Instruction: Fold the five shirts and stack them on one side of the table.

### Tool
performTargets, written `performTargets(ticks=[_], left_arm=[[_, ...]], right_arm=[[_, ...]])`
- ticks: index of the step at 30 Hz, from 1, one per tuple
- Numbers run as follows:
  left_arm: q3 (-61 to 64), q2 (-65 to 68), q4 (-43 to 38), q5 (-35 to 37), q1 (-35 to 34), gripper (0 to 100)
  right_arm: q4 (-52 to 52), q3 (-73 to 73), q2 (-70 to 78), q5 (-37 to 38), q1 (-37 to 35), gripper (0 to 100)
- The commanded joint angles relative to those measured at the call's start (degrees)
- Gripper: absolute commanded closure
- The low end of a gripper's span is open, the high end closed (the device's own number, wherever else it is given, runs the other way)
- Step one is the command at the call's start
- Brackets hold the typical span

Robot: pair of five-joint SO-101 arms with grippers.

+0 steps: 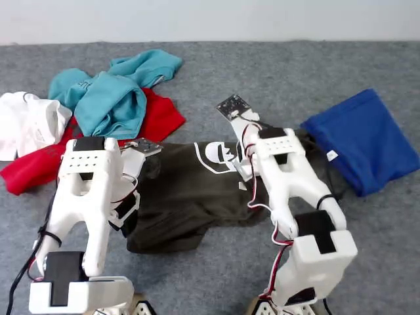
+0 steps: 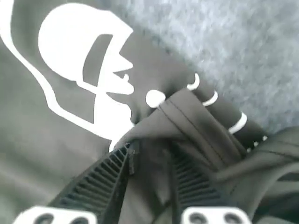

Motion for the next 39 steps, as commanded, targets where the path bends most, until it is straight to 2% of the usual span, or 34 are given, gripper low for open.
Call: performTargets(ticks=[1, 7, 12, 16, 22, 28, 36, 39], left_arm=[[0.0, -1.8, 1.4, 0.5, 0.2, 91], [0.0, -1.8, 1.4, 0.5, 0.2, 91], [0.0, -1.8, 1.4, 0.5, 0.2, 91], [0.0, -1.8, 1.4, 0.6, 0.2, 91], [0.0, -1.8, 1.3, 0.6, 0.2, 91], [0.0, -1.8, 1.3, 0.6, 0.2, 91], [0.0, -1.8, 1.3, 0.6, 0.2, 91], [0.0, -1.8, 1.3, 0.6, 0.2, 91]], right_arm=[[9.1, -5.5, -4.2, -0.8, 0.7, 85.1], [18.2, -7.9, -16.8, -0.6, 4.6, 85.2], [21.3, -4.7, -23.9, -0.8, 11.7, 85.2], [14.5, 5.2, -24.7, -0.5, 16.7, 85.2], [1.5, 17.8, -24.7, -0.8, 16.8, 85.2], [-3.5, 21.7, -24.0, -0.7, 16.9, 85.2], [-10.0, 19.9, -12.4, -0.5, 16.7, 85.6], [-8.5, 18.3, -11.0, -0.4, 16.7, 91.8]])
